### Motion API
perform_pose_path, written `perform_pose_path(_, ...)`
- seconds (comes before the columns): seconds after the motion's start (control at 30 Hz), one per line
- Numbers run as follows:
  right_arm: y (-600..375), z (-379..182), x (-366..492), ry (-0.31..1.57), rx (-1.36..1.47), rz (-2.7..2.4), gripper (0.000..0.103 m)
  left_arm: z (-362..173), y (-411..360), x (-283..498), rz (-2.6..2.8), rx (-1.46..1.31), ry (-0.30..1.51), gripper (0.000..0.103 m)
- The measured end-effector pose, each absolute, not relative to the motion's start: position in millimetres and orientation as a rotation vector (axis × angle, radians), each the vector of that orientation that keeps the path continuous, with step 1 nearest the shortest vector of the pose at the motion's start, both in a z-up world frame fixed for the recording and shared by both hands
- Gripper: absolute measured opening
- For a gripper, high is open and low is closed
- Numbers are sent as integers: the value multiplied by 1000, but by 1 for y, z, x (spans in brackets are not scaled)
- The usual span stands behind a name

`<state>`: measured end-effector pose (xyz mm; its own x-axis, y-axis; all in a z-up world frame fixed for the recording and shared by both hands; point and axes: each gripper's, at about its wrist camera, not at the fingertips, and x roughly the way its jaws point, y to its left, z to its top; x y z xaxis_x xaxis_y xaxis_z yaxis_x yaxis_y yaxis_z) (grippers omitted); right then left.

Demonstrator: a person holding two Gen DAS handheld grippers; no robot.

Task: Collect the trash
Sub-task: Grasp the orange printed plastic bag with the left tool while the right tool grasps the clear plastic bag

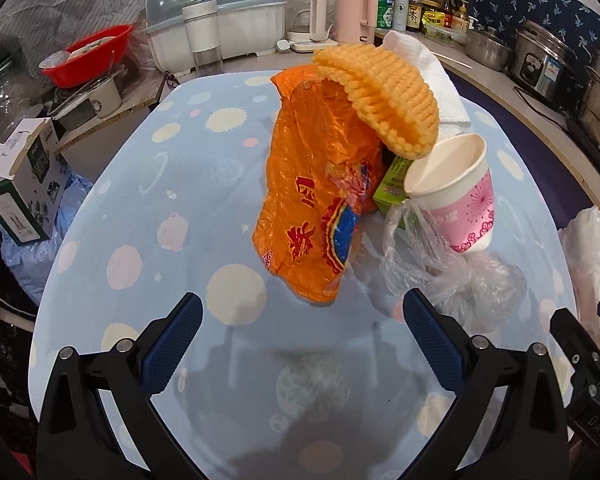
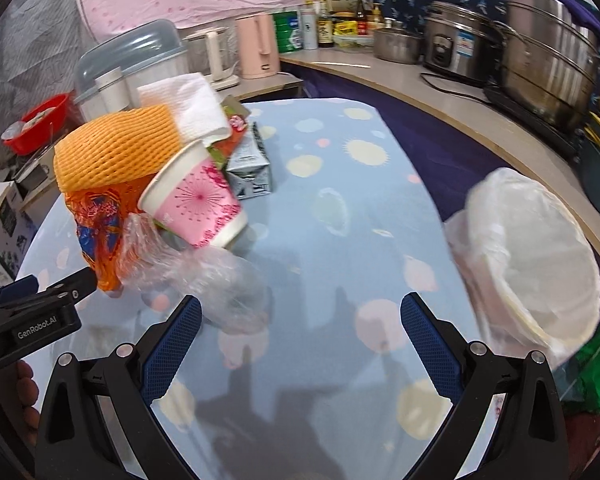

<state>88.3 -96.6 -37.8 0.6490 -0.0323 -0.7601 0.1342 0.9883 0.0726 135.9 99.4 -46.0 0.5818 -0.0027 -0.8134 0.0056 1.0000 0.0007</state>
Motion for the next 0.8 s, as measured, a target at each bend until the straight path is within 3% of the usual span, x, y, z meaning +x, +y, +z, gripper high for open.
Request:
perform_pose_path(0.13,-77,-50,111,869,94,-62,94,-50,104,149,-14,-21,951,96)
perform_pose_path(0.3,-67,-64,125,899,92,-43,69,-52,106,165,-38,-41,941,94)
perform_pose_path(0.43,-62,-68,123,907,90,-29,43,-54,107,175,-76,-67,956,65)
perform_pose_path(0.5,-63,-68,119,906,101,-18,26,-55,106,175,-88,-74,958,45)
perform_pose_path(0.57,-62,-66,116,906,102,-13,18,-55,105,172,-106,-78,967,23)
perform_pose_path(0.67,-60,-63,111,907,98,-3,11,-52,105,165,-105,-67,955,13)
perform_pose_path(0.8,-56,-54,97,889,92,12,7,-44,105,148,-98,-43,929,12)
